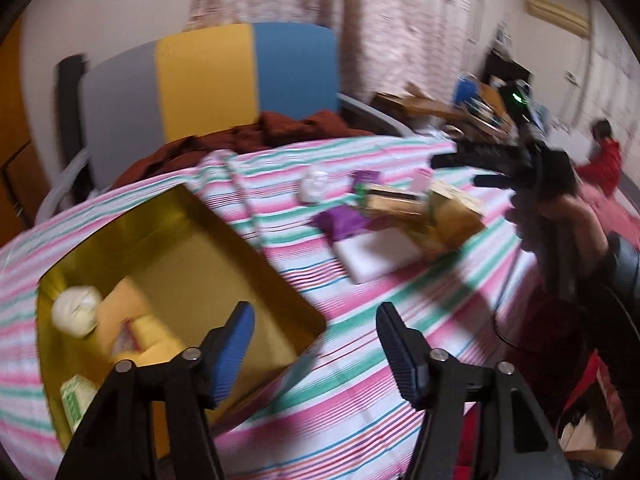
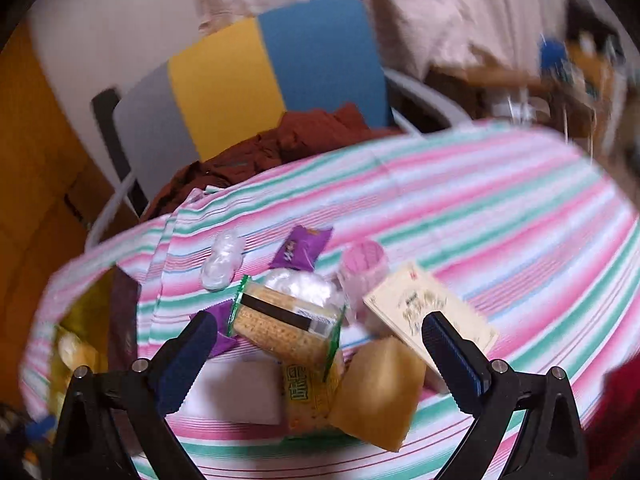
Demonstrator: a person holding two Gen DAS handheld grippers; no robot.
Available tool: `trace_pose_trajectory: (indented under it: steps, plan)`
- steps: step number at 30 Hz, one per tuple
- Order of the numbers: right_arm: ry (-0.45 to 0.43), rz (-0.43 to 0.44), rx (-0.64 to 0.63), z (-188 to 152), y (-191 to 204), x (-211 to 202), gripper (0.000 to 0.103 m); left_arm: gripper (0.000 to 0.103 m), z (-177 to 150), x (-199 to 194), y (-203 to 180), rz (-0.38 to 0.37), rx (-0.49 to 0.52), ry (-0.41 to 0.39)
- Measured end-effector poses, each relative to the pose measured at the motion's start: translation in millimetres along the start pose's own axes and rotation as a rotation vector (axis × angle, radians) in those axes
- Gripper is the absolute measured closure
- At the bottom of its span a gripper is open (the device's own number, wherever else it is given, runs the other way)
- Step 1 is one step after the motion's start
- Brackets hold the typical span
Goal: Organize objects
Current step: 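Move both grippers back to the remaining items on the cloth, then grasp the purple snack packet with the left gripper while the right gripper grasps the cracker packet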
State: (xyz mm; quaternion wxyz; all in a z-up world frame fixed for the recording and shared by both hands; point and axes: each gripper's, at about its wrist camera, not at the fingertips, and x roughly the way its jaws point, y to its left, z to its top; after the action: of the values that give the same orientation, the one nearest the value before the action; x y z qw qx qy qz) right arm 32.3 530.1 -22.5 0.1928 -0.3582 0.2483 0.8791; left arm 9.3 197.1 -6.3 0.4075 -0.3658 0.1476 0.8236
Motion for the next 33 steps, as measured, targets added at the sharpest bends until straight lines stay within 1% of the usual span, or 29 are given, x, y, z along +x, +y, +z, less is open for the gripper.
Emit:
trace_pose_trajectory:
  steps: [2, 5, 6, 8, 10, 13, 14, 17, 24, 27, 30, 31, 32, 33]
  plan:
    - [-0.018, 0.003, 0.026, 1.2, -6.0, -3.7, 0.0, 0.038, 6.8, 11.5, -11.6, -0.024, 0.041, 0.02]
    - [-0.021, 0.02, 0.052, -0.2, -9.4, -4.8, 0.0, 0.038, 16.0, 32.3, -24.7, -0.074, 0.091, 0.069]
    - [-0.024, 0.025, 0.056, 0.2, -9.9, -5.4, 0.0, 0.038, 20.2, 39.2, -28.4, -0.077, 0.108, 0.081]
    - [-0.027, 0.04, 0.06, 0.5, -10.2, -6.0, 0.0, 0.038, 29.1, 51.2, -30.8, -0.088, 0.106, 0.112]
    - [-0.024, 0.05, 0.059, 1.6, -11.2, -5.9, 0.0, 0.038, 40.8, 63.4, -28.2, -0.121, 0.062, 0.143]
    - [-0.027, 0.071, 0.055, 1.6, -11.1, -7.9, 0.0, 0.038, 59.7, 85.1, -17.2, -0.134, -0.045, 0.187]
    - [-0.031, 0.08, 0.053, 1.7, -10.5, -8.9, 0.0, 0.038, 67.2, 94.7, -11.8, -0.127, -0.097, 0.209]
    - [-0.037, 0.094, 0.05, 1.5, -9.4, -11.7, 0.0, 0.039, 81.0, 115.9, -2.3, -0.125, -0.195, 0.237]
    - [-0.027, 0.133, 0.052, 2.5, -9.4, -11.4, 0.0, 0.04, 100.7, 169.8, 9.5, -0.106, -0.359, 0.308]
    - [-0.024, 0.142, 0.053, 2.3, -9.6, -11.0, 0.0, 0.04, 104.9, 190.2, 12.8, -0.079, -0.395, 0.327]
    - [-0.02, 0.147, 0.056, 2.5, -10.0, -10.1, 0.0, 0.04, 105.8, 208.3, 13.7, -0.042, -0.388, 0.352]
    - [-0.019, 0.147, 0.057, 2.7, -10.3, -10.0, 0.0, 0.041, 104.4, 213.6, 13.5, -0.032, -0.383, 0.364]
    - [-0.017, 0.149, 0.059, 2.7, -10.6, -9.4, 0.0, 0.046, 101.5, 219.3, 13.7, -0.024, -0.381, 0.383]
    - [-0.015, 0.149, 0.059, 2.8, -10.7, -8.8, 0.0, 0.049, 100.2, 221.2, 13.8, -0.018, -0.375, 0.384]
